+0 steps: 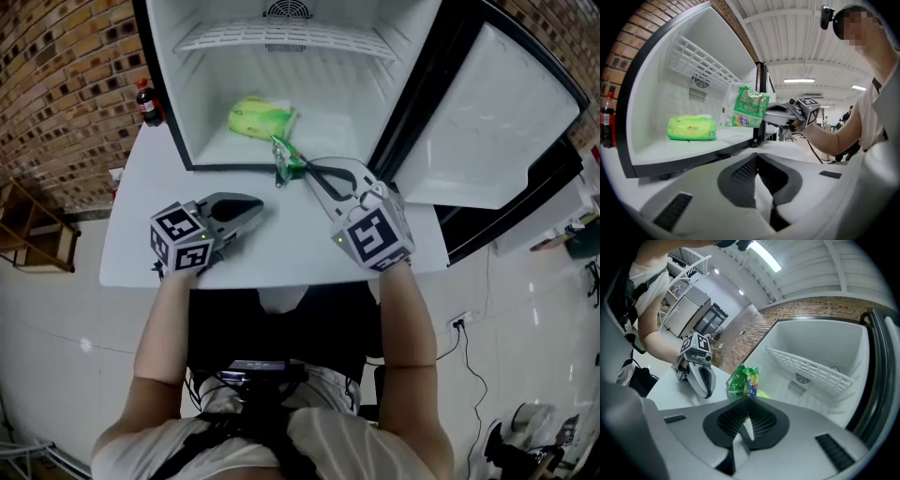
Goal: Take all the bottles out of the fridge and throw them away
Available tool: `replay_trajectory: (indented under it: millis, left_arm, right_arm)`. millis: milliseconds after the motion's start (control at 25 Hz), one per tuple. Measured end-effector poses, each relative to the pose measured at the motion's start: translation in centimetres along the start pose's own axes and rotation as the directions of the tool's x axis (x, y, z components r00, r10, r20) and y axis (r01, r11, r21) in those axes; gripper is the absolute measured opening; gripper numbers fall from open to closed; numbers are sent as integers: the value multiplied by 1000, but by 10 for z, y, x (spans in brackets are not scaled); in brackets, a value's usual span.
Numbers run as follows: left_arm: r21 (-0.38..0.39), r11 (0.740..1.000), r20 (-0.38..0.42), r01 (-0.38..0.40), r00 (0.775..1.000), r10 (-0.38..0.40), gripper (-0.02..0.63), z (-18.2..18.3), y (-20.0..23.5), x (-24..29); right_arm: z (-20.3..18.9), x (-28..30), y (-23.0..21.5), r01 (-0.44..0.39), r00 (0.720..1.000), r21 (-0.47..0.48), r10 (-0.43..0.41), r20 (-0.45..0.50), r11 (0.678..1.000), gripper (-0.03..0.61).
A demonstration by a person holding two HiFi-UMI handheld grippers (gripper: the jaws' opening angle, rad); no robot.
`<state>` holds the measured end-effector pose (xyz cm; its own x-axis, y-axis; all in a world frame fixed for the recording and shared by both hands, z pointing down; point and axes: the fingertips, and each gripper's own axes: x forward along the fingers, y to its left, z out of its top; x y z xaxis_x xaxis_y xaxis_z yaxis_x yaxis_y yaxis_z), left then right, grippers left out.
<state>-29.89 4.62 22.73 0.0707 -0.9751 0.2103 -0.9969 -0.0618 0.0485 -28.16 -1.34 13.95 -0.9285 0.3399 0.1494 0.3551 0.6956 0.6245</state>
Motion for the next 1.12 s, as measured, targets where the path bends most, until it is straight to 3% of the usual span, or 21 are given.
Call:
replay_trajectory:
  millis: [160, 360, 640, 920, 1120]
  left_arm:
    - [18, 993, 1, 113, 994, -113, 11, 3, -41, 28]
    - [41, 965, -15, 260, 966, -260, 11, 13, -104, 84]
    - [51, 952, -9, 303, 953, -303, 11, 24, -117, 130]
    - [73, 919, -21, 387, 922, -387, 11, 30, -163, 170]
    - [89, 866, -38, 491, 871, -490, 11, 32, -210, 202]
  right_arm:
    - [-17, -31, 8, 20, 1000, 44, -20, -12, 999, 8]
    - [-44, -79, 15, 74, 995, 75, -69, -67, 994, 8]
    - [-67, -176, -3, 213, 970, 89, -200, -139, 973, 8]
    - [-127, -266, 8, 373, 897, 111, -328, -295, 921, 8]
    - [-153, -318, 28, 440, 845, 102, -373, -383, 892, 8]
